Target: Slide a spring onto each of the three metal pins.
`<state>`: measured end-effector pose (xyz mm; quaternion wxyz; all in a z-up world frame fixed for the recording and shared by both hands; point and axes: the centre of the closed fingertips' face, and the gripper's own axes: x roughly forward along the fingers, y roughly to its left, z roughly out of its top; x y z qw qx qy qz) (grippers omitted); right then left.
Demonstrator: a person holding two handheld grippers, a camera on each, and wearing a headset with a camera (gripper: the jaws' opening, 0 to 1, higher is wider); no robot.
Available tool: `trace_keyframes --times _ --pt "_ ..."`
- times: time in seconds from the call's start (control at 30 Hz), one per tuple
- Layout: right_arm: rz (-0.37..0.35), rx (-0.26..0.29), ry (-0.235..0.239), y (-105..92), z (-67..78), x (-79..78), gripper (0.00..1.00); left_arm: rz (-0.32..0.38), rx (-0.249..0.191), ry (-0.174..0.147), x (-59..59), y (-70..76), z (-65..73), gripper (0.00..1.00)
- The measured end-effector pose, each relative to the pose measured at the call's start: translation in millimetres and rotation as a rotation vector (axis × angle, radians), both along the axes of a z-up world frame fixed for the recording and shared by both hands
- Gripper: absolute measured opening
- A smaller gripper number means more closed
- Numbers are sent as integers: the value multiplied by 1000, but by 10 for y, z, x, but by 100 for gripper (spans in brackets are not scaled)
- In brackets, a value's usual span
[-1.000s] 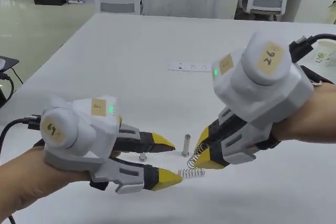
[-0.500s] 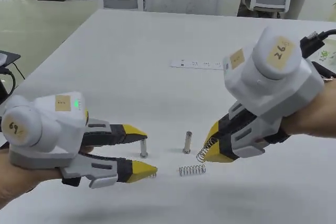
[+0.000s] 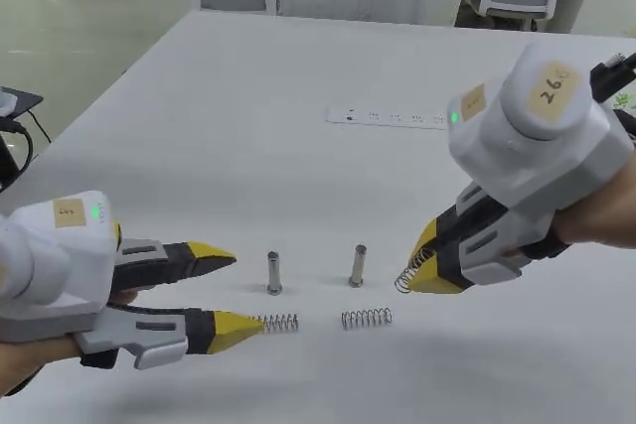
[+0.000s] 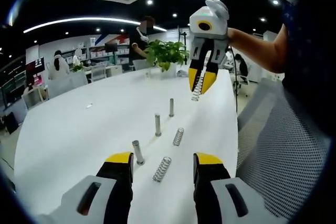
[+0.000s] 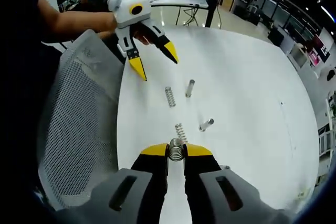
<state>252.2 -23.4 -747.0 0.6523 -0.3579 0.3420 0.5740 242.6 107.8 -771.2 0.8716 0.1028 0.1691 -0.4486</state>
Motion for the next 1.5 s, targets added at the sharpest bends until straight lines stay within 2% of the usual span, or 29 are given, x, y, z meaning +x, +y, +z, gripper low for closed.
trace_keyframes --times 0.37,0.53,0.7,0.8,0.97,1.1,1.23,1.5 --pt "-39 -47 -24 -203 76 241 8 36 -15 4 10 -8 -15 48" --pt "-60 -86 -48 -327 93 399 8 32 -14 0 1 -42 -12 49" --pt "-72 -108 -52 -407 96 515 8 36 -19 -1 3 -42 -14 49" --pt "-80 -140 -63 -473 50 598 8 39 -18 0 4 -35 -24 49" --pt "-89 -162 -47 -523 -32 688 8 42 -18 3 -1 -29 -31 50" --pt "-90 -202 -47 -575 -129 759 8 45 -17 4 -3 -26 -33 50" --pt "-95 -199 -22 -568 -196 799 8 41 -13 6 -9 -35 -40 50" --pt "-93 -214 -9 -562 -301 861 8 40 -12 7 -14 -47 -55 50"
